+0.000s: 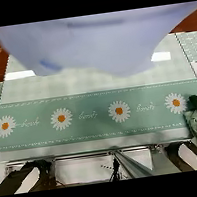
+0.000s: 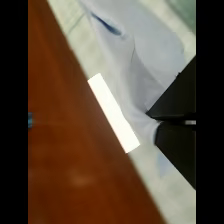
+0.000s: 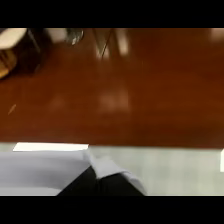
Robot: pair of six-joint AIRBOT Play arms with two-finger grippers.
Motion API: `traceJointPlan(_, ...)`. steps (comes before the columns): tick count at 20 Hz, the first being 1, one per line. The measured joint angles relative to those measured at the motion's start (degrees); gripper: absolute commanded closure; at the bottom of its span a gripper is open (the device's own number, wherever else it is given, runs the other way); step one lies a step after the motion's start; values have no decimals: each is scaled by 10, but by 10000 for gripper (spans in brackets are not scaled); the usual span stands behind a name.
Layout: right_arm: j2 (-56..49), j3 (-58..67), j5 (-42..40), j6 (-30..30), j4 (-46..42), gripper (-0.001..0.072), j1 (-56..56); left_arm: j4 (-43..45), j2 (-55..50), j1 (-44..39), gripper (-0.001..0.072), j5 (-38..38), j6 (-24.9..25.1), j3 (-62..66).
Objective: Fold the shirts.
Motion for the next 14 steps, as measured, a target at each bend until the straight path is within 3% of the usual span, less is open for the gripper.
traceJointPlan(3,61,66,-3,57,-62,702,0,74,68,1,684,-9,-33,87)
traceJointPlan(8,120,119,95,112,-173,702,0,228,147,1,684,-139,-94,135)
traceJointPlan(14,122,131,228,112,-229,703,1,247,149,1,684,-261,-133,118)
